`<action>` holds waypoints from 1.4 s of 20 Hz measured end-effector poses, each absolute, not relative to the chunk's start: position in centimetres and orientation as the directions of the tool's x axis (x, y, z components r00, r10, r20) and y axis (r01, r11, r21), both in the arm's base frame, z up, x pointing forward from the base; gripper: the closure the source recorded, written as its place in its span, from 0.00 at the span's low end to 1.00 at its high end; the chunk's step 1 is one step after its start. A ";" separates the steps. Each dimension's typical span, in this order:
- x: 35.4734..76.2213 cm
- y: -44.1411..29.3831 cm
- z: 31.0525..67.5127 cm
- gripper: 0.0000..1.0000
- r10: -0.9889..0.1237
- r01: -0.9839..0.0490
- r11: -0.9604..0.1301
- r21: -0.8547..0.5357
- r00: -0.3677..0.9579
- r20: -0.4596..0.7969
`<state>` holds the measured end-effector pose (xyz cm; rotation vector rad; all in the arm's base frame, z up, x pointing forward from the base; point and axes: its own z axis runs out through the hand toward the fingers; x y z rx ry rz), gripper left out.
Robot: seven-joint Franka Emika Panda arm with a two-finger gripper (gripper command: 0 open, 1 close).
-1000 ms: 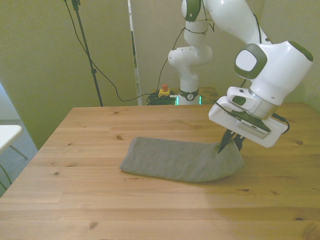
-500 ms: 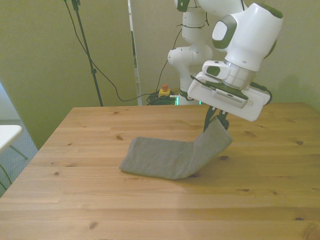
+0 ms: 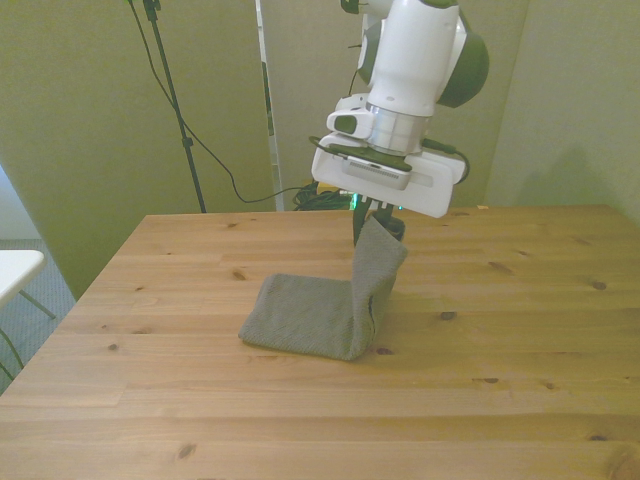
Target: Fold the towel
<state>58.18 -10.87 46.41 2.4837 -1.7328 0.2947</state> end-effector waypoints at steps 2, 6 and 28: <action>57.5 -13.2 46.0 1.00 -0.929 -0.944 -0.327 -0.038 0.315 0.193; 56.2 -17.5 45.7 1.00 -0.946 -0.955 -0.290 -0.054 0.278 0.166; 52.5 -26.2 45.4 0.00 -0.926 -0.908 -0.376 -0.188 0.377 0.032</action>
